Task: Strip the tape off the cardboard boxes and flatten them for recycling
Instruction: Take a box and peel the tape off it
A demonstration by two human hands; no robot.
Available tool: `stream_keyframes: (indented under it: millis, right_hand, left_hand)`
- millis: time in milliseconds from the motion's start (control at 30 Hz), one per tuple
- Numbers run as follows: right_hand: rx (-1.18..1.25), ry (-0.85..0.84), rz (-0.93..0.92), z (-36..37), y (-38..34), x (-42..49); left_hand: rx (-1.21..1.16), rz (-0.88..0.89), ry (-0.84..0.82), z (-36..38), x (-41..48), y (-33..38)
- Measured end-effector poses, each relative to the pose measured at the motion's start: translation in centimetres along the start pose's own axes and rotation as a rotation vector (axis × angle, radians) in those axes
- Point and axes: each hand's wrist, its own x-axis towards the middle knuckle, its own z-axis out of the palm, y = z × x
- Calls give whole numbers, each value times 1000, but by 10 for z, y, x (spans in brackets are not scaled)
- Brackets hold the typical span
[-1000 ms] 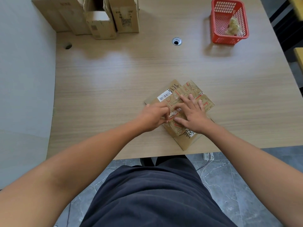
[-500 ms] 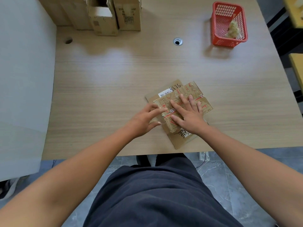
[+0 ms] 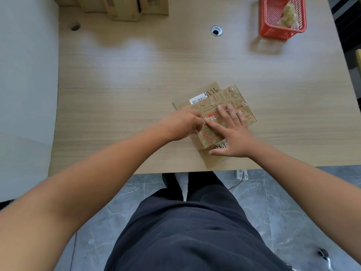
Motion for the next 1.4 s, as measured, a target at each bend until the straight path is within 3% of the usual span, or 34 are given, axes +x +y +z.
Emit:
stream_keyframes:
  millis: [233,467,600,900,1067,1200,1400]
  right_hand:
    - [27,82,39,10,-3,2]
    - [39,69,77,9,-7,1]
    - [29,64,69,7,-14,0]
    - [75,185,5,-40,-3,-10]
    - [-51,-37,-44,-75,2,0]
    - [-53,-59,-82,-94,-5,16]
    - [-136,-76,-175,-96,-23,42]
  left_hand:
    - [174,-106,-202,-11,21,11]
    - [445,153,-142,3,3,1]
    - [226,213,-107,4,-11,-15]
    - [-206,77,164,-22,-13,4]
    - [-310,53,31,-32,-16,8]
    - [-361,-99,13,-41,-16,-2]
    - [-490,-184,-34,-44,-26,-24]
